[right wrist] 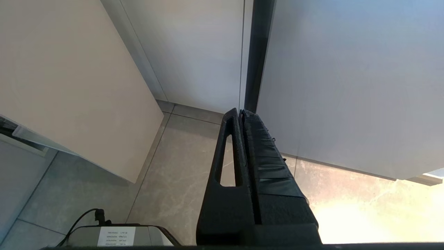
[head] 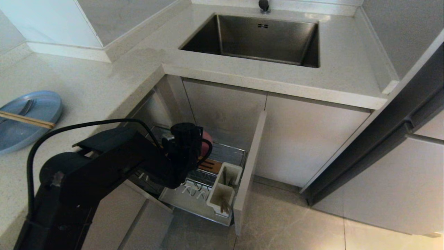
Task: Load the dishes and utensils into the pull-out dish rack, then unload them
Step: Pick up the bowl and place it in the cupboard
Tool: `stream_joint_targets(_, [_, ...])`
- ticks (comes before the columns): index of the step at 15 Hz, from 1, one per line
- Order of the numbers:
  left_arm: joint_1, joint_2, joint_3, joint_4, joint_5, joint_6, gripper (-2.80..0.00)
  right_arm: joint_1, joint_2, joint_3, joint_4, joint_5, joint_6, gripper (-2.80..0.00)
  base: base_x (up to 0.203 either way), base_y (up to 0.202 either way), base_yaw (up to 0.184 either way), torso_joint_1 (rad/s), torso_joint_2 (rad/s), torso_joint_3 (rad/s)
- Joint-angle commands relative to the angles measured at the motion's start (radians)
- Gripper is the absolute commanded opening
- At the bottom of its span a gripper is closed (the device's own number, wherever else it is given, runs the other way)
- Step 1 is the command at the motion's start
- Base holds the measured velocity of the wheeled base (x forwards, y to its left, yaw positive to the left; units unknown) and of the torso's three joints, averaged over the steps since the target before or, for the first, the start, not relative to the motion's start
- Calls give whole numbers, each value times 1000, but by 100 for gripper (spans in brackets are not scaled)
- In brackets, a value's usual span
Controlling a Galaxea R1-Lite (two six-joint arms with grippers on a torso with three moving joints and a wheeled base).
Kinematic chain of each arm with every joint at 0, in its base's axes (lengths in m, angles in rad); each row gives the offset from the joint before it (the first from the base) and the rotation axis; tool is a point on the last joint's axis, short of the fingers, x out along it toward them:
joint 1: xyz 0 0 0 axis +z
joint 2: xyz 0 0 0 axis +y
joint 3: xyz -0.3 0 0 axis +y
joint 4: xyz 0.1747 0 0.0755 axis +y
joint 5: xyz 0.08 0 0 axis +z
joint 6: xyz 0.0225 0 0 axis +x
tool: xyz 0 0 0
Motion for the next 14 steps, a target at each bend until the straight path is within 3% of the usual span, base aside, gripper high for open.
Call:
stream_joint_targets(1, [-4, -4, -4, -4, 2, -9, -128, 1, -1, 0, 0, 0, 0, -280, 0, 0, 0, 0, 0, 0])
stream_joint_targets(2, [-4, -4, -4, -4, 3, -9, 0, 0, -1, 0, 0, 0, 0, -280, 0, 0, 0, 0, 0, 0])
stream_joint_targets(14, [-4, -84, 28, 82, 3, -11, 0, 0, -1, 0, 0, 0, 0, -280, 0, 0, 0, 0, 0, 0])
